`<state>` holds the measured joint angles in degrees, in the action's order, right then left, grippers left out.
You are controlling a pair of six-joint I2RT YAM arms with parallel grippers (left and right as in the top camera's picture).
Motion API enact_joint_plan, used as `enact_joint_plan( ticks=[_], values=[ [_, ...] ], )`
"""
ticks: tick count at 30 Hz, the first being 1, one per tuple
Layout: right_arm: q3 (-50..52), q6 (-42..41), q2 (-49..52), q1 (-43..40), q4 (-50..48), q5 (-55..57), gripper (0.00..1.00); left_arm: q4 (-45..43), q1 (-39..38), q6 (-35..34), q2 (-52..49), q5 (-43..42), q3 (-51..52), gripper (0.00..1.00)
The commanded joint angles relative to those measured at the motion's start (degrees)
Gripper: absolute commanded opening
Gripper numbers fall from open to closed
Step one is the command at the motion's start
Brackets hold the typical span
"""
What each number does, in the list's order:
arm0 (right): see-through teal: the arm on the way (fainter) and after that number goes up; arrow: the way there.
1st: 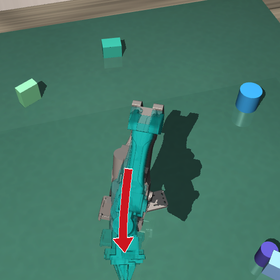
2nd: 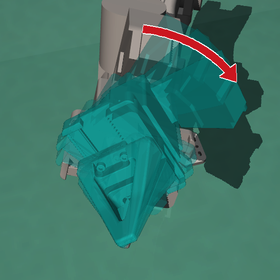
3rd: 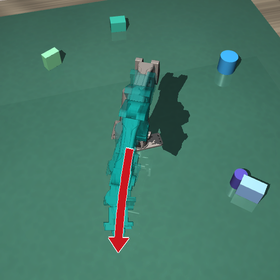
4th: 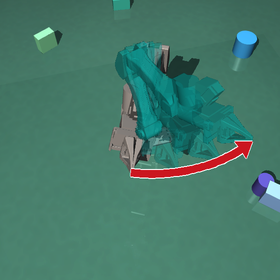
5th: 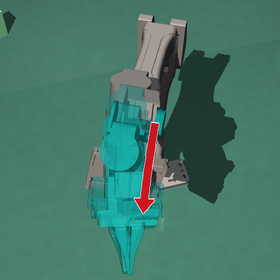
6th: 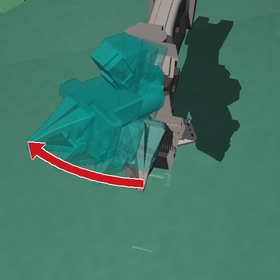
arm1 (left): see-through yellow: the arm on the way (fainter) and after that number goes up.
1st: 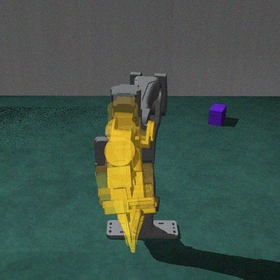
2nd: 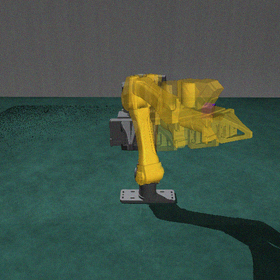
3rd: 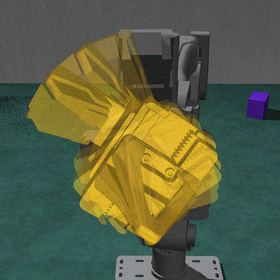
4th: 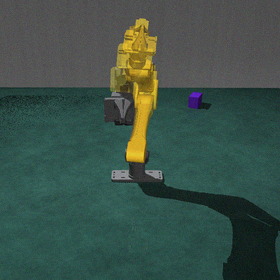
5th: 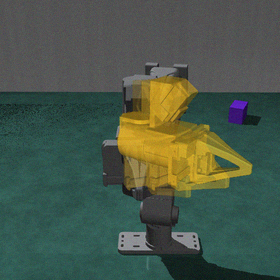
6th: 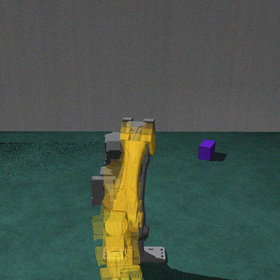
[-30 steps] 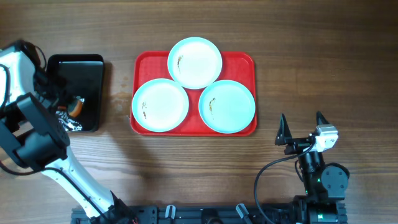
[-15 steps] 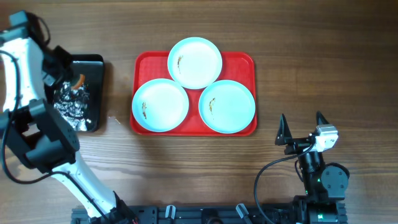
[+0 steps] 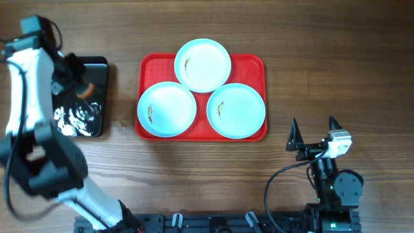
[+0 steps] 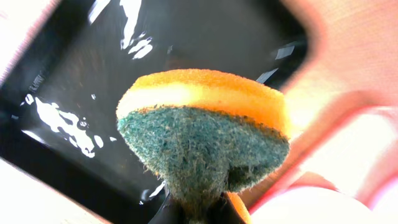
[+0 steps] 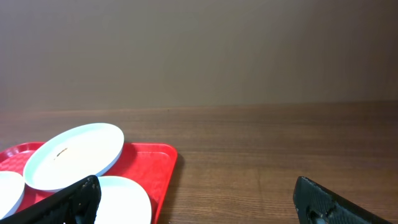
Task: Clean dirty plates on tray and stack at the side
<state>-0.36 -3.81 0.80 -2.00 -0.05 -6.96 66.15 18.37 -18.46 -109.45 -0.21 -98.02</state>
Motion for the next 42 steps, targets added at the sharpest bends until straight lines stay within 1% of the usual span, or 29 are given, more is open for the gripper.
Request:
enact_joint_plan(
  ticks=[1,5,9,11,14,18,21,25,27,29,30,31,34,36,39,40,42],
  values=[
    [0.1,-0.7,-0.2,-0.3,-0.3,1.0,1.0,-1.3,0.2,1.8,8.5,-2.7,-2.1,0.04],
    [0.1,-0.7,-0.2,-0.3,-0.3,1.0,1.0,-5.8,0.2,1.8,7.1,1.7,1.0,0.04],
    [0.1,-0.7,-0.2,-0.3,-0.3,1.0,1.0,-15.6,0.5,1.8,2.7,5.1,11.2,0.04],
    [0.1,-0.7,-0.2,-0.3,-0.3,1.0,1.0,-18.7,0.8,1.8,0.6,6.9,15.1,0.04],
    [0.1,-0.7,-0.2,-0.3,-0.3,1.0,1.0,-19.0,1.4,1.8,-0.6,7.3,16.3,0.04],
    [0.1,-0.7,-0.2,-0.3,-0.3,1.0,1.0,-17.8,1.3,1.8,4.5,6.8,14.1,0.04],
    [0.1,-0.7,-0.2,-0.3,-0.3,1.0,1.0,-20.9,1.3,1.8,13.2,4.2,13.8,0.04],
    [0.1,-0.7,-0.2,-0.3,-0.3,1.0,1.0,-23.4,1.4,1.8,19.5,1.4,13.8,0.04],
    [0.1,-0.7,-0.2,-0.3,-0.3,1.0,1.0,-23.7,1.4,1.8,19.8,-1.2,13.9,0.04],
    [0.1,-0.7,-0.2,-0.3,-0.3,1.0,1.0,-26.6,1.4,1.8,18.8,-5.7,15.6,0.04],
    [0.1,-0.7,-0.2,-0.3,-0.3,1.0,1.0,-30.0,1.4,1.8,17.7,-8.7,17.9,0.04],
    [0.1,-0.7,-0.2,-0.3,-0.3,1.0,1.0,-32.8,1.4,1.8,16.8,-10.1,20.0,0.04],
    [0.1,-0.7,-0.2,-0.3,-0.3,1.0,0.99,-40.3,1.8,1.8,13.6,-10.7,26.2,0.04],
    [0.1,-0.7,-0.2,-0.3,-0.3,1.0,1.0,-41.6,2.7,1.8,12.2,-10.9,27.7,0.04],
    [0.1,-0.7,-0.2,-0.3,-0.3,1.0,1.0,-41.1,4.6,1.8,12.5,-12.1,27.7,0.04],
    [0.1,-0.7,-0.2,-0.3,-0.3,1.0,1.0,-41.1,5.6,1.8,13.2,-14.3,27.7,0.04],
    [0.1,-0.7,-0.2,-0.3,-0.3,1.0,1.0,-41.6,8.3,1.8,15.5,-22.8,27.7,0.04]
  ],
)
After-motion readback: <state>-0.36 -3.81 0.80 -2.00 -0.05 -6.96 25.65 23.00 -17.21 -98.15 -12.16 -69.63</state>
